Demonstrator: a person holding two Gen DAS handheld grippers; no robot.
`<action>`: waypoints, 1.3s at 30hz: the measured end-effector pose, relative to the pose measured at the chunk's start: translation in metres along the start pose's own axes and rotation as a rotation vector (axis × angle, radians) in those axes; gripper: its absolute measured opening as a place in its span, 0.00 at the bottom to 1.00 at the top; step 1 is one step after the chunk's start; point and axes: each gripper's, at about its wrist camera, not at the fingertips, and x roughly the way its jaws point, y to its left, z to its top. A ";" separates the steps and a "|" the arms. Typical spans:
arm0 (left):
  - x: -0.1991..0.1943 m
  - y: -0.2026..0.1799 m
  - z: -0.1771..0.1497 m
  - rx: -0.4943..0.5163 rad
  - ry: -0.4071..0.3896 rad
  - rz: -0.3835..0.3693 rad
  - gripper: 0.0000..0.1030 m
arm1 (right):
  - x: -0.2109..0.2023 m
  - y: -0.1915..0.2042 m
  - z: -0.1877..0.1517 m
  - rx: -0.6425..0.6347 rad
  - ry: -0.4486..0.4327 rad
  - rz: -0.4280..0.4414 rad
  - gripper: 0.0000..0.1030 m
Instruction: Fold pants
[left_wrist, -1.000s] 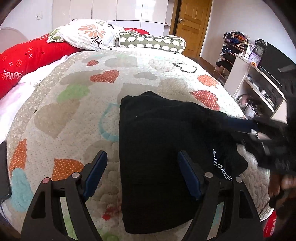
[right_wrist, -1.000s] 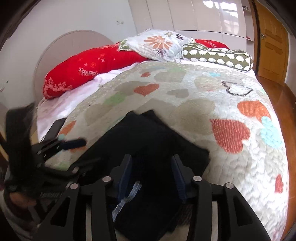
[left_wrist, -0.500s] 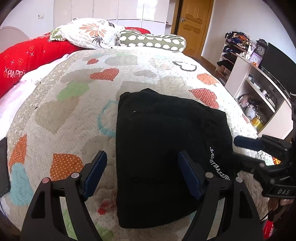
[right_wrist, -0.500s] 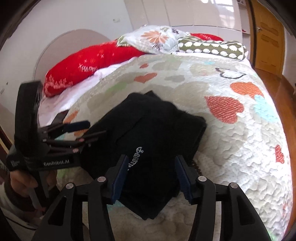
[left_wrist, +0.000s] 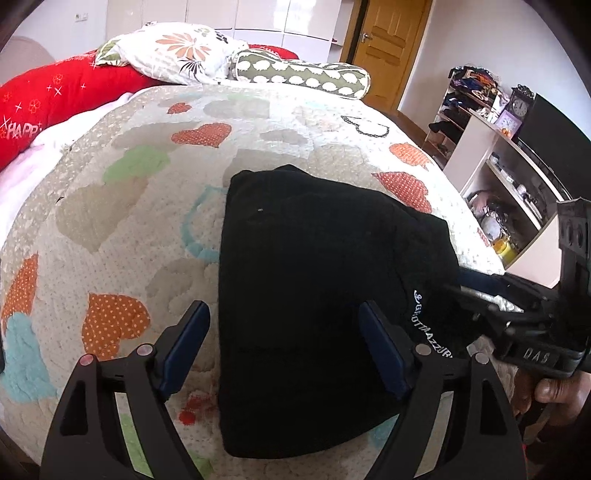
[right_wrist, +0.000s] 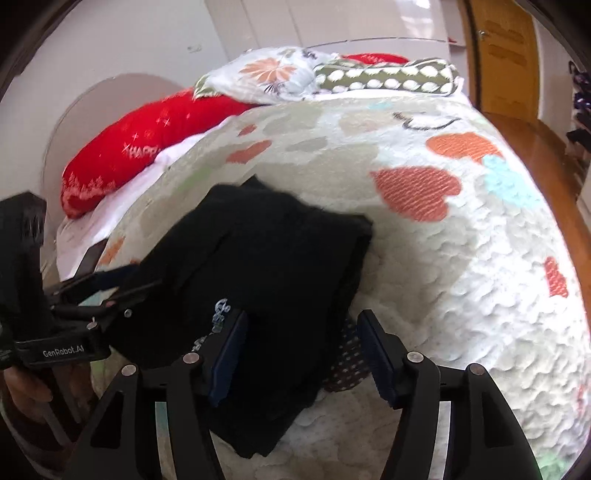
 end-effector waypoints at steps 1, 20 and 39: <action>-0.001 0.001 0.001 -0.001 -0.006 0.003 0.81 | -0.003 -0.001 0.002 0.003 -0.011 -0.001 0.61; 0.002 0.005 0.004 -0.011 -0.003 0.012 0.81 | 0.010 -0.016 0.025 0.053 -0.033 -0.011 0.29; 0.007 0.011 0.008 -0.038 0.026 -0.042 0.81 | -0.011 0.000 0.001 0.020 0.011 0.067 0.61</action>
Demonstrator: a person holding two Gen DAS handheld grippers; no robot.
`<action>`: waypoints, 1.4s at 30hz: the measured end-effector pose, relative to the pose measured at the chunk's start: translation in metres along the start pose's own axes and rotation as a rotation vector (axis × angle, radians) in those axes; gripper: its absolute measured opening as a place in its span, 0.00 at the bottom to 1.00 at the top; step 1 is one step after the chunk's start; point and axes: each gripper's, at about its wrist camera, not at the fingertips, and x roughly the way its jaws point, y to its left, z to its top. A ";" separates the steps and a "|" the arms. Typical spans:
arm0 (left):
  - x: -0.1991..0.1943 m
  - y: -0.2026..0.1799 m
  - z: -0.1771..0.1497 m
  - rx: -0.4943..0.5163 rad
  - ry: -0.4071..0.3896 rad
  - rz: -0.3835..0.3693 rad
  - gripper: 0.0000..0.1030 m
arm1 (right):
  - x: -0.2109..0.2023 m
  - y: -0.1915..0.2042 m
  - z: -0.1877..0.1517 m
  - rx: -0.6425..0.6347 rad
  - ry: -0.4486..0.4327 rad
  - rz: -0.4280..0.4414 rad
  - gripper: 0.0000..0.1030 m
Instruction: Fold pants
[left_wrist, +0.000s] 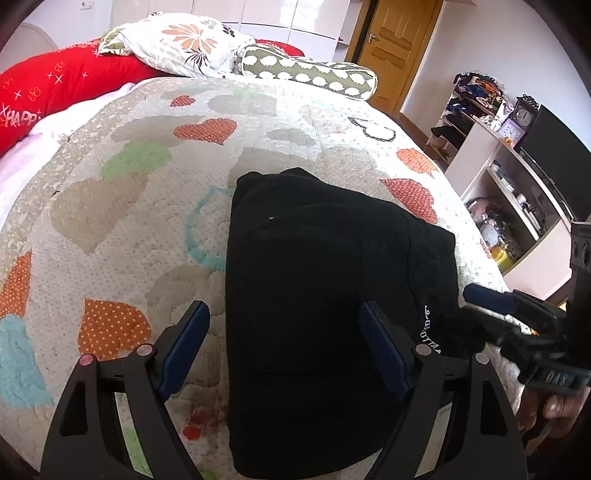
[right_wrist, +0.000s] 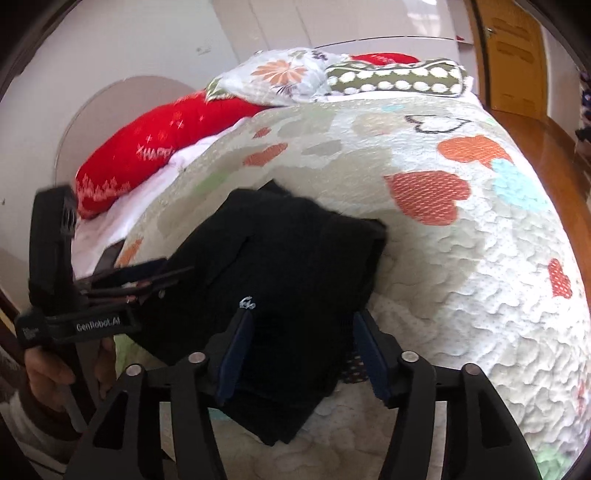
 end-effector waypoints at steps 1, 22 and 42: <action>-0.001 0.002 0.001 -0.006 0.006 -0.028 0.81 | -0.002 -0.004 0.001 0.019 -0.005 0.004 0.64; 0.034 0.026 0.016 -0.083 0.100 -0.218 0.78 | 0.056 -0.028 0.012 0.138 -0.013 0.238 0.47; 0.064 0.065 0.114 -0.077 0.055 -0.065 0.45 | 0.102 -0.015 0.132 0.051 -0.081 0.106 0.45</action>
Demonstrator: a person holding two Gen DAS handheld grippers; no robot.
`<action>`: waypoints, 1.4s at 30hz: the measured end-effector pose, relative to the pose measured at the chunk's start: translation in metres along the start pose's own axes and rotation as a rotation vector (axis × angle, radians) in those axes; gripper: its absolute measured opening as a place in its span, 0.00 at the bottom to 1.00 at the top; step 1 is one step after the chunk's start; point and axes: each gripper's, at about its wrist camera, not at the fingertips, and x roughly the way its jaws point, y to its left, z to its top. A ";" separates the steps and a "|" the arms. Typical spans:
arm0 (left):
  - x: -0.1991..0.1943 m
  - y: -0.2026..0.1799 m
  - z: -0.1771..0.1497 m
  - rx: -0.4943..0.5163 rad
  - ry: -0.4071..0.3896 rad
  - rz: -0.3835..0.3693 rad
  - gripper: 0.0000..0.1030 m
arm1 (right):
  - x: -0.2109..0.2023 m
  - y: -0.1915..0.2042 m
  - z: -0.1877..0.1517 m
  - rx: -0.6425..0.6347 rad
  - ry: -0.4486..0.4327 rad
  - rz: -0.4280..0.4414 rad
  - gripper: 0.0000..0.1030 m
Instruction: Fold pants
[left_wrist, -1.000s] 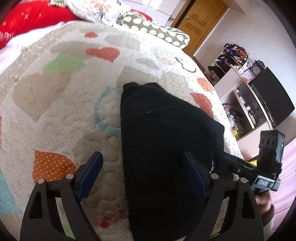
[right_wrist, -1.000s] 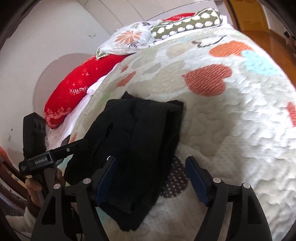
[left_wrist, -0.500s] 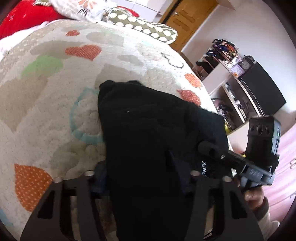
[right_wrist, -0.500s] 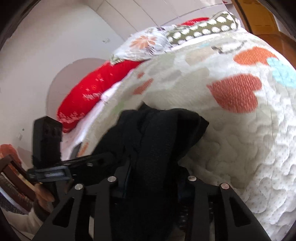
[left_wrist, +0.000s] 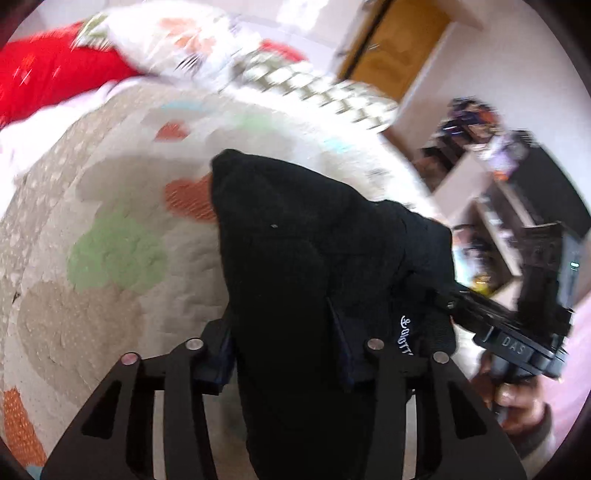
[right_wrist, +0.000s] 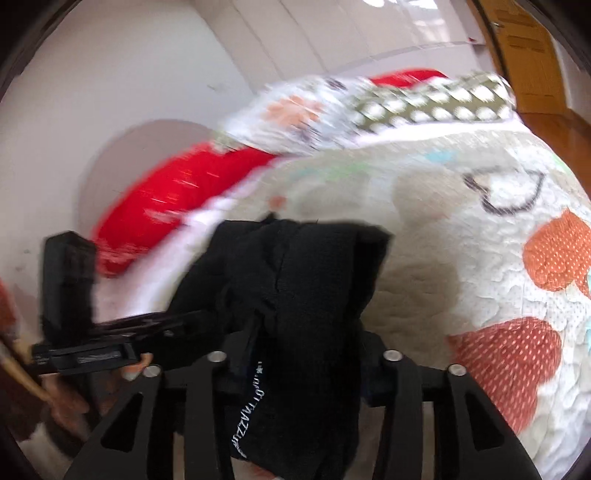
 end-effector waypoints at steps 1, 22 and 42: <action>0.009 0.005 -0.002 -0.010 0.022 0.032 0.55 | 0.011 -0.005 -0.002 -0.001 0.033 -0.076 0.45; -0.008 -0.020 -0.035 0.050 -0.092 0.214 0.77 | 0.056 0.025 0.018 -0.150 0.086 -0.143 0.41; -0.015 -0.030 -0.038 0.055 -0.109 0.243 0.80 | -0.003 0.033 -0.042 -0.189 0.084 -0.224 0.49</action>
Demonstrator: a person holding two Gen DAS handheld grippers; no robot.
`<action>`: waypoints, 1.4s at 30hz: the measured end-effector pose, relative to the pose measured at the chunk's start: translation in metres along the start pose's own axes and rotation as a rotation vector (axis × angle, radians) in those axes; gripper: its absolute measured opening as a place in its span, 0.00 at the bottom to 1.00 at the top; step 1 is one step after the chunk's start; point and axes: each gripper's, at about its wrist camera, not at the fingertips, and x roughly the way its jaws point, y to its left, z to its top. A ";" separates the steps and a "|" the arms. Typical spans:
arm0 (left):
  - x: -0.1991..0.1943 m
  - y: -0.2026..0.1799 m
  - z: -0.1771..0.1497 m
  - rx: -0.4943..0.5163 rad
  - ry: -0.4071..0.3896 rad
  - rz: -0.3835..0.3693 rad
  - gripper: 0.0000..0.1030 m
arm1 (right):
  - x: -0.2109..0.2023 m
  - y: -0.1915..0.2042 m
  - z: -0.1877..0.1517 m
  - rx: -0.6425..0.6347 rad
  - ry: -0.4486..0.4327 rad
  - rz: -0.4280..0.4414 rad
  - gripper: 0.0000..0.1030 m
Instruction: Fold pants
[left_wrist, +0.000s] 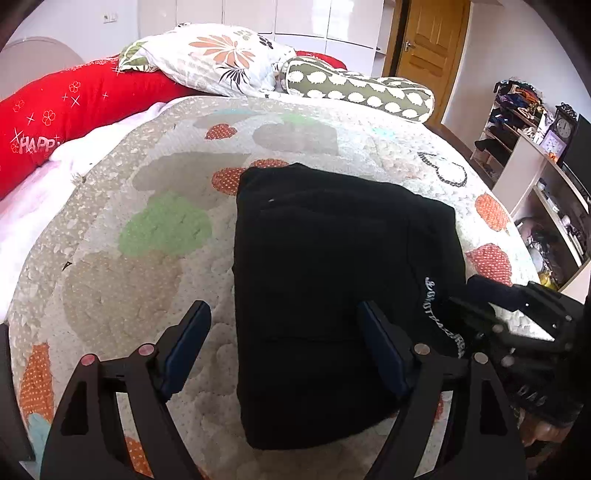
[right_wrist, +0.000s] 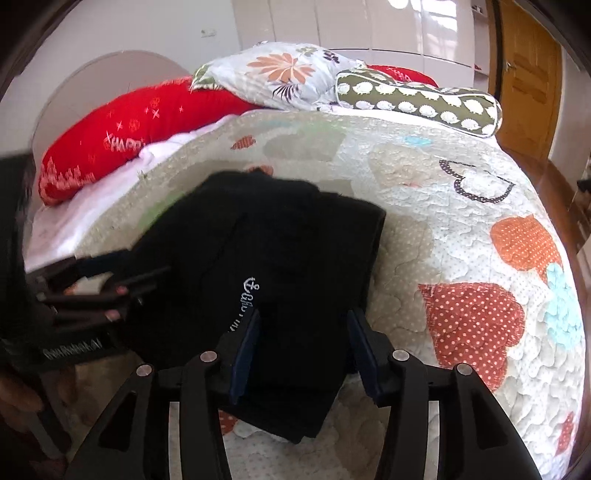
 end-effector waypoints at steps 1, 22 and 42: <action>-0.002 0.000 0.000 0.001 -0.002 0.000 0.80 | -0.004 0.001 0.002 0.005 -0.007 0.003 0.49; -0.059 0.008 -0.013 -0.040 -0.101 0.076 0.80 | -0.051 0.020 -0.002 0.066 -0.123 -0.027 0.73; -0.092 -0.002 -0.023 0.000 -0.176 0.114 0.80 | -0.069 0.032 -0.012 0.051 -0.126 -0.039 0.78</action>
